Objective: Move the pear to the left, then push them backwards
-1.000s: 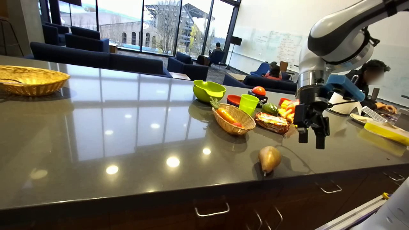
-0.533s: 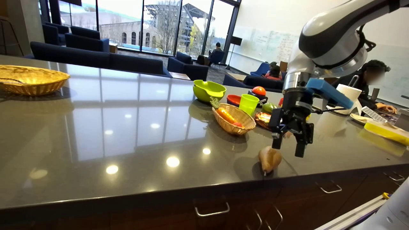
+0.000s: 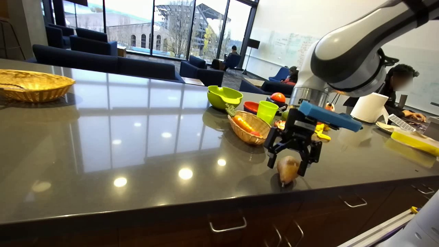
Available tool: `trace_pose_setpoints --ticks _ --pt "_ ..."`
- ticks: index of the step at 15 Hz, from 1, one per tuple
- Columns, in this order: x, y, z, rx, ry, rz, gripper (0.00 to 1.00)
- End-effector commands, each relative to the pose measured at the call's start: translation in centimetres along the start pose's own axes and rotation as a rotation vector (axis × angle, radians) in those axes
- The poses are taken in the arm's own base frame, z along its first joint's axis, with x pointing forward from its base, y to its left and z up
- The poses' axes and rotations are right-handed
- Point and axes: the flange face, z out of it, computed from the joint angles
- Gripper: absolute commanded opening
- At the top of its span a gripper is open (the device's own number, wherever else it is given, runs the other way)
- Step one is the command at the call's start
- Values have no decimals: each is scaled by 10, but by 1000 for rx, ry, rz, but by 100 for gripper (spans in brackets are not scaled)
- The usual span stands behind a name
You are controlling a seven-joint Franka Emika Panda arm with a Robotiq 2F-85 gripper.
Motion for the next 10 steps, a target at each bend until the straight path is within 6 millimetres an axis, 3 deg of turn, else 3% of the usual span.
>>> trace_pose_setpoints --ticks 1,9,10 --pt "1 5 7 -32 95 115 100" --pt "12 12 7 -100 155 275 100" --pt "13 12 8 -107 156 283 75"
